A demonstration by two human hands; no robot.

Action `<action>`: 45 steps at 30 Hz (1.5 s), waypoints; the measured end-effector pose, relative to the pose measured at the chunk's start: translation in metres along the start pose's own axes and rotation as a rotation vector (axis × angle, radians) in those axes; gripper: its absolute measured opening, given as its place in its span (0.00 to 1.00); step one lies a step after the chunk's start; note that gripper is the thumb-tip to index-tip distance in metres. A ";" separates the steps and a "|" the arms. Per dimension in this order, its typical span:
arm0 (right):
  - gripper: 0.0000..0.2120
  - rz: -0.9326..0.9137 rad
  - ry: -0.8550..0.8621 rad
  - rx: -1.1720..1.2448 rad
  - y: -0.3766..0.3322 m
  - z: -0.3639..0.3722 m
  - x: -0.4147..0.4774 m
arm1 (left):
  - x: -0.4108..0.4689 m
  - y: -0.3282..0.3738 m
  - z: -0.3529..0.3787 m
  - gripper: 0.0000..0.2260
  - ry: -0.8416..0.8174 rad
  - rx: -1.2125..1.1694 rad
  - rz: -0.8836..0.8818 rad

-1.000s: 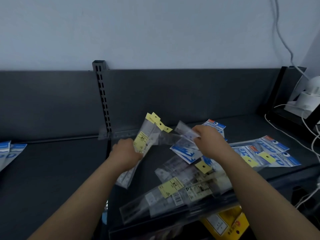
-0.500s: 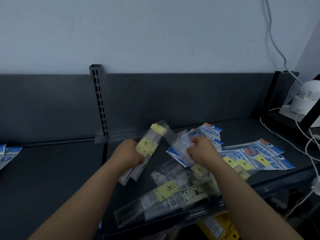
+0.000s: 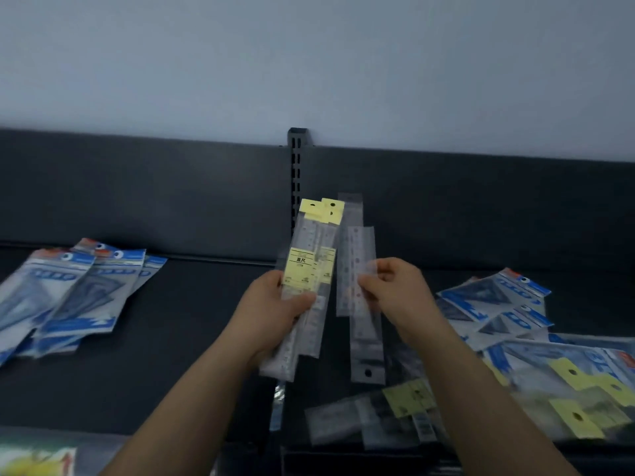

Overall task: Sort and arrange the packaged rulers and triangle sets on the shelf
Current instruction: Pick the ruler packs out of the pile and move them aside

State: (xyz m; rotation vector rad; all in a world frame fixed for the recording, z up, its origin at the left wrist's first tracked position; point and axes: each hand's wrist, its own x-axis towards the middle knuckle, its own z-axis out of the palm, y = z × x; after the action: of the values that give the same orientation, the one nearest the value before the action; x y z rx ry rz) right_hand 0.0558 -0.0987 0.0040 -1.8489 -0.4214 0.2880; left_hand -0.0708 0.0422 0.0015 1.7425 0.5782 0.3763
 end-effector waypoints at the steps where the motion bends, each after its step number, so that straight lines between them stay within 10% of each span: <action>1: 0.05 -0.007 -0.032 0.013 -0.005 0.012 -0.001 | -0.003 -0.003 -0.012 0.08 0.033 0.003 0.001; 31: 0.15 -0.261 -0.823 0.108 -0.190 0.517 -0.212 | -0.222 -0.103 -0.485 0.04 0.811 0.141 -0.191; 45: 0.20 -0.403 -0.914 0.019 -0.248 0.703 -0.193 | -0.186 -0.150 -0.654 0.05 1.008 0.093 -0.228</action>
State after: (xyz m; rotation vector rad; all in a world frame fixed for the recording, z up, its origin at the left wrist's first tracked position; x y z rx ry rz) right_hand -0.4361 0.4938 0.0193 -1.4766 -1.3833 0.8485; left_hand -0.6017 0.4912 0.0270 1.4608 1.5072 1.0880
